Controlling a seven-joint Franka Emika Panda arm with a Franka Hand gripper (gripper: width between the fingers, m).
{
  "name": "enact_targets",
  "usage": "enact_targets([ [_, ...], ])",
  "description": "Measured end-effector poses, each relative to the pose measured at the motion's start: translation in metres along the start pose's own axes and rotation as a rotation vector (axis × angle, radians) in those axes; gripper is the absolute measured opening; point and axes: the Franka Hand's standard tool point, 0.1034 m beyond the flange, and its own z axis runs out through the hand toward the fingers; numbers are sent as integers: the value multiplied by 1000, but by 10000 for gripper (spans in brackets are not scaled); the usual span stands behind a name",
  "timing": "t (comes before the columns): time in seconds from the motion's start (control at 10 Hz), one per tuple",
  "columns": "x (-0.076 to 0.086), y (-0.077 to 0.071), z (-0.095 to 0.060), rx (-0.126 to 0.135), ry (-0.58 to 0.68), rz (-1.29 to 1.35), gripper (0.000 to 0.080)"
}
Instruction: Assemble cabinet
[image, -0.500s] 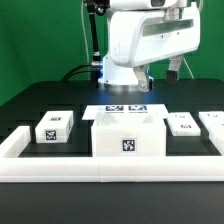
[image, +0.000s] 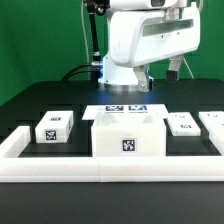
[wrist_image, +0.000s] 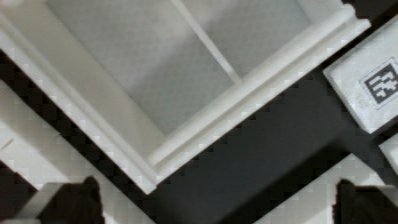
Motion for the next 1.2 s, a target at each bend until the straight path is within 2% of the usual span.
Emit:
enact_targets([
  [0.1,0,-1,0,-2,1,-2,650],
  [0.2,-2,-8,3,-8,10,-24,650],
  [0.4,-21,-31,10,1,-6,-97,650],
  [0.5,-26,-35,8,1,-8,-118,650],
  [1.0,-32,-33,11,4,-9,-410,650],
  [1.2,-49,-31,23,-26,2,-714,650],
])
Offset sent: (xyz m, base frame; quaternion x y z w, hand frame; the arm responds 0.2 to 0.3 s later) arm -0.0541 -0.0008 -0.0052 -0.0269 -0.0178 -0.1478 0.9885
